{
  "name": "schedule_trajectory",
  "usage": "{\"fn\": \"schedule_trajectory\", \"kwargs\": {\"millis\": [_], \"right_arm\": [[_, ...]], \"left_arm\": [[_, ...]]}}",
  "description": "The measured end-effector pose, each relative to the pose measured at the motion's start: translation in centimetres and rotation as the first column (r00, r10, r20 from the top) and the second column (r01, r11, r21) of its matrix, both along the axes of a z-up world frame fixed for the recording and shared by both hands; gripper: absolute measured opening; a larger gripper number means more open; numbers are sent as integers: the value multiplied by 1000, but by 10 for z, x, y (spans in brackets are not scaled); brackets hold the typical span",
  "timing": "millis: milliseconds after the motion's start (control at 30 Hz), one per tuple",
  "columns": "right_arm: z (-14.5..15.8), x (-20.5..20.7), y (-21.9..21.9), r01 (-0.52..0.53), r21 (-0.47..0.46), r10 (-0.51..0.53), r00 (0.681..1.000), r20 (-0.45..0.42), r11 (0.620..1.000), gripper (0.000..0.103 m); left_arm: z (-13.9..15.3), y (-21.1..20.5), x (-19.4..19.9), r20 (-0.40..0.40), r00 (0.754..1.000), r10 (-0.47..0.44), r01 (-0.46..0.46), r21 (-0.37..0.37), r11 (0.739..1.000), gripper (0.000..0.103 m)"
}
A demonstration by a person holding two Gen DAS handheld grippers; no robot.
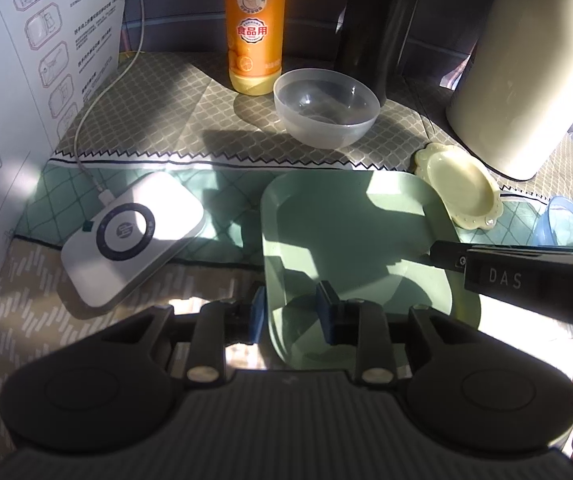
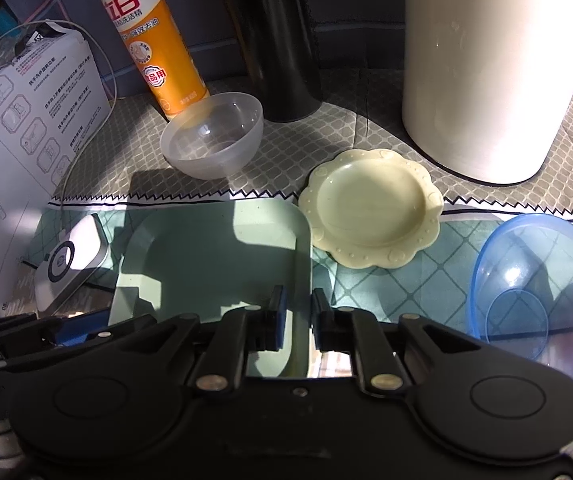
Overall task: Organize plates and bowls
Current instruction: 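Carry the green square plate with both grippers and lower it onto the white plate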
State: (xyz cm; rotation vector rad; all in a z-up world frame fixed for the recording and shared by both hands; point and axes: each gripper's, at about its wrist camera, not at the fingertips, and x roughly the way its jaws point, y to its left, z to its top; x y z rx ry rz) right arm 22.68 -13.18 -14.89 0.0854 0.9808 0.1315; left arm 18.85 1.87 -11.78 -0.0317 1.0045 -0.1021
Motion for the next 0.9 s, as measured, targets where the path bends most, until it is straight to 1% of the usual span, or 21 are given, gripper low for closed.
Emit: {"fn": "schedule_trajectory", "kwargs": {"millis": [167, 233, 433, 633, 900], "right_arm": [[1, -2, 5, -17, -36, 17, 1000, 15, 999, 16], [3, -5, 10, -14, -58, 15, 1000, 15, 998, 16], [12, -23, 14, -20, -34, 20, 1000, 18, 999, 16], [25, -50, 16, -25, -27, 26, 999, 25, 999, 17], [49, -89, 23, -62, -36, 64, 997, 48, 997, 17]], "left_arm": [[1, -7, 0, 14, 1000, -6, 6, 31, 1000, 30], [3, -8, -3, 21, 1000, -6, 5, 40, 999, 28], [14, 1, -15, 19, 1000, 12, -13, 30, 999, 26], [27, 4, -36, 16, 1000, 18, -19, 31, 999, 26], [50, 15, -76, 43, 999, 20, -21, 13, 1000, 26]]}}
